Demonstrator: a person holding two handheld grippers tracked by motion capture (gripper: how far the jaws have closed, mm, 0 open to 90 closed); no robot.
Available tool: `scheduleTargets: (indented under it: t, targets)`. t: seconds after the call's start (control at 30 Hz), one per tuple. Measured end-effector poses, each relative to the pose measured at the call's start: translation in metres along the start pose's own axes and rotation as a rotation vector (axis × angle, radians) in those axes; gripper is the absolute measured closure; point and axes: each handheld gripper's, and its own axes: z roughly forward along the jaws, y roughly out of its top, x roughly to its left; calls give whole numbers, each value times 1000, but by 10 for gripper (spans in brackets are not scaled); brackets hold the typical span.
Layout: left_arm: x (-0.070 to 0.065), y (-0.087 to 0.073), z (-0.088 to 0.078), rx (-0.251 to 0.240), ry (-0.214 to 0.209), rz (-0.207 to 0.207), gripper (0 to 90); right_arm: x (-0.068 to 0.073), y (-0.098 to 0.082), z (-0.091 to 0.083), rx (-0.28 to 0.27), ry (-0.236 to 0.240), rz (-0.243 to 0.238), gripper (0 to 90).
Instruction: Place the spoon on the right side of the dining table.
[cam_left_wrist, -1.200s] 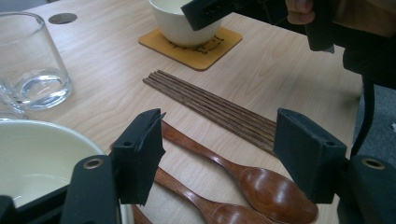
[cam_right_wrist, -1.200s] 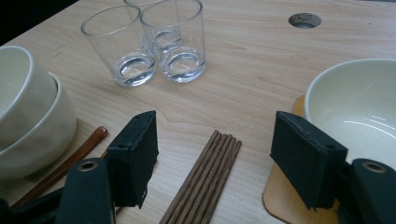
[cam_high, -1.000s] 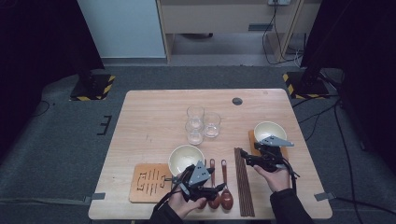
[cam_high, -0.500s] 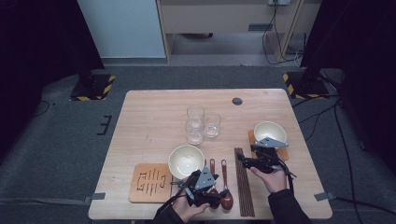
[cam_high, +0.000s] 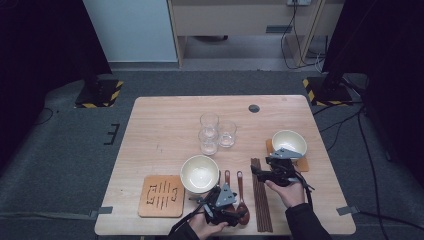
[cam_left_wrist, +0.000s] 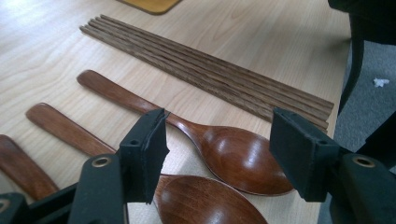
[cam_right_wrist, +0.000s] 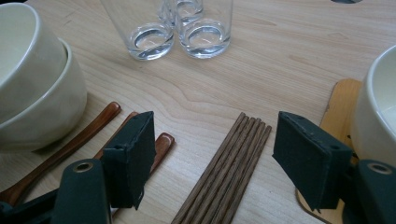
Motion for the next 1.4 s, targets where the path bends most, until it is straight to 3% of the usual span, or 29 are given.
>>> scheduleTargets:
  t: [0.63, 1.1, 1.4]
  targets:
    - [-3, -10, 14, 69, -36, 29, 332, 9, -6, 9, 36, 33, 10, 309]
    - [-6, -13, 22, 84, -30, 61, 327, 20, -11, 22, 87, 73, -7, 316]
    - [-6, -16, 25, 75, -25, 65, 320, 28, -18, 36, 142, 125, 11, 326]
